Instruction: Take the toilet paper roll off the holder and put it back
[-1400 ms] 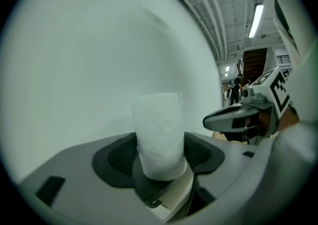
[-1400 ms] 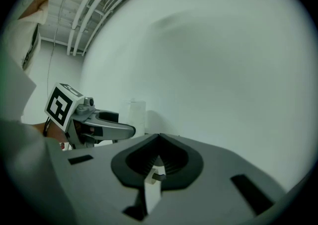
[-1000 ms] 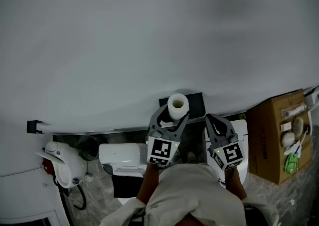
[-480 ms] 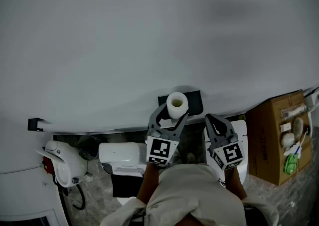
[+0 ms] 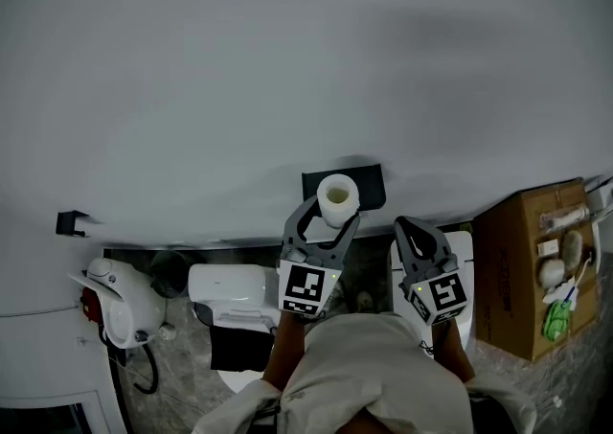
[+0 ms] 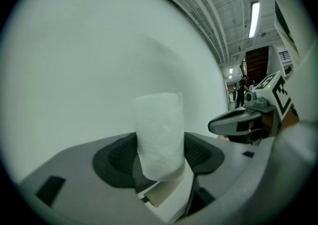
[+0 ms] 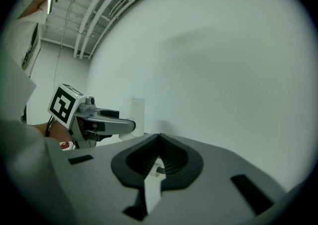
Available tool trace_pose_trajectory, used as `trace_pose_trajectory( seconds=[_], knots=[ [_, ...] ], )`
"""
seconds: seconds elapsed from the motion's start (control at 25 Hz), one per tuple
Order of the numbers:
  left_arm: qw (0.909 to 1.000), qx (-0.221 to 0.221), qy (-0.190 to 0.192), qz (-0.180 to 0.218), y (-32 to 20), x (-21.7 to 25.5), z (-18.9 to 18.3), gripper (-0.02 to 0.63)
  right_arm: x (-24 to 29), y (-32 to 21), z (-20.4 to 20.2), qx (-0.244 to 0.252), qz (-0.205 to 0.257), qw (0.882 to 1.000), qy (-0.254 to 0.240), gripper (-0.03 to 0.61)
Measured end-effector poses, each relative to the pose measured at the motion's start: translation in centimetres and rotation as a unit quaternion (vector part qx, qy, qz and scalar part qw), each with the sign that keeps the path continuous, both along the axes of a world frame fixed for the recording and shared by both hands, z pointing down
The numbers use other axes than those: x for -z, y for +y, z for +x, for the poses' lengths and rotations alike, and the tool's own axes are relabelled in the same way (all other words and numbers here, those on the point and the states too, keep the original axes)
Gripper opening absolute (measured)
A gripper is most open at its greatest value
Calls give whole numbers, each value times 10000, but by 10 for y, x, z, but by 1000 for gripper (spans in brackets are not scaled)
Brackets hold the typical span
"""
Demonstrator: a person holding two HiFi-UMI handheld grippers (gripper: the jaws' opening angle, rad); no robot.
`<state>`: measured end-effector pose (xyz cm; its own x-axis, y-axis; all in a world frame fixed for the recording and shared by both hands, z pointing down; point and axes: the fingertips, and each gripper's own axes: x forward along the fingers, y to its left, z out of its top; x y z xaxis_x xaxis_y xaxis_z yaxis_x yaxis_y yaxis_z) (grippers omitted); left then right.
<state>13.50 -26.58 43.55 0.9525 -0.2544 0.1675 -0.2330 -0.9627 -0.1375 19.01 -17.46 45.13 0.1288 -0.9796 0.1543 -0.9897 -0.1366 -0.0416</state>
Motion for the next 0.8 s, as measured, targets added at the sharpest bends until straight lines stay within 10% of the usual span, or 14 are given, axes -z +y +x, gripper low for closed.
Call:
trace_pose_trajectory(
  seconds=[0.8],
  knots=[
    [9977,679,53,7,38,-2,-47,291,-2,32,-21,560,79,9984,-46,-3]
  ],
)
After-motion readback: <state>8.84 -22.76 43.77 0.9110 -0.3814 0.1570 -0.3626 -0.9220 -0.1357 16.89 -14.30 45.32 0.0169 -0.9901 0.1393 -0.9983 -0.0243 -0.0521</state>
